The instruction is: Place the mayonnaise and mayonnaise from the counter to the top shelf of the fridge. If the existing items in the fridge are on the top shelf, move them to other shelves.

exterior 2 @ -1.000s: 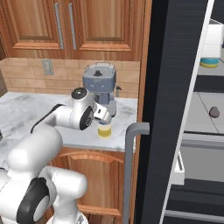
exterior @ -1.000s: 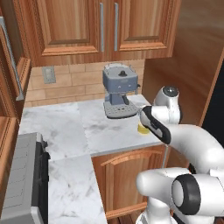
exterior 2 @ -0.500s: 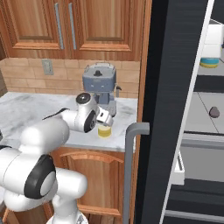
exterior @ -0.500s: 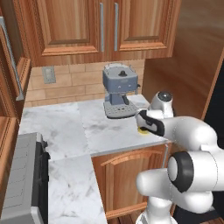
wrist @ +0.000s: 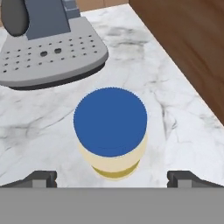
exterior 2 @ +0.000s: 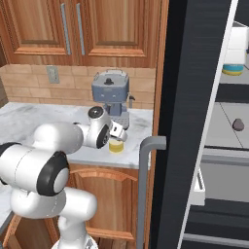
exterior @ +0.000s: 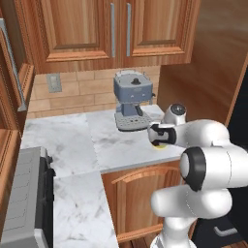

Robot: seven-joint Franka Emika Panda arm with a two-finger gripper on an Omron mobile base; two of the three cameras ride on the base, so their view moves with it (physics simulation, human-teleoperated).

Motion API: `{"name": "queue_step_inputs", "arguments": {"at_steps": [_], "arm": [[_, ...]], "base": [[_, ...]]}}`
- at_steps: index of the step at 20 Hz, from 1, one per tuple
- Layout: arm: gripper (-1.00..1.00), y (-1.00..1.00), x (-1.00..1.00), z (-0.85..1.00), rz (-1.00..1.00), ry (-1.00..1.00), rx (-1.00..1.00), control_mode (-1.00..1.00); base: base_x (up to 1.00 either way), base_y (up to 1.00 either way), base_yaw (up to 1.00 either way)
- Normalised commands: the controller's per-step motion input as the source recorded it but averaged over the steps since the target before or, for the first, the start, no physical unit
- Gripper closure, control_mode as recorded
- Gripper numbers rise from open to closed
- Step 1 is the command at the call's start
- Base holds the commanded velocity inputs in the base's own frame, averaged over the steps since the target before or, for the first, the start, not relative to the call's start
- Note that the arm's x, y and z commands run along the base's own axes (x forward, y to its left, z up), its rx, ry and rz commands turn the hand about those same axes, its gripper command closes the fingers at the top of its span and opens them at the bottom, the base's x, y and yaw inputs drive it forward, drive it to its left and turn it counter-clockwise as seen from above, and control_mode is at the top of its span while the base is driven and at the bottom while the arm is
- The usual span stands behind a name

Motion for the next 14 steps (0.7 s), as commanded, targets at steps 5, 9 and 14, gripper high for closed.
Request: {"name": "queue_step_inputs", "arguments": {"at_steps": [5,9,14], "arm": [[-1.00,-0.03,0.18,-0.15,0.00,0.00,-0.02,-1.00],[-1.00,0.00,0.15,-0.14,0.00,0.00,-0.04,-1.00],[-1.00,0.00,0.17,-0.11,0.00,0.00,-0.03,-1.00]], "base": [[0.00,0.00,0.00],[0.00,0.00,0.00],[0.00,0.00,0.00]]}}
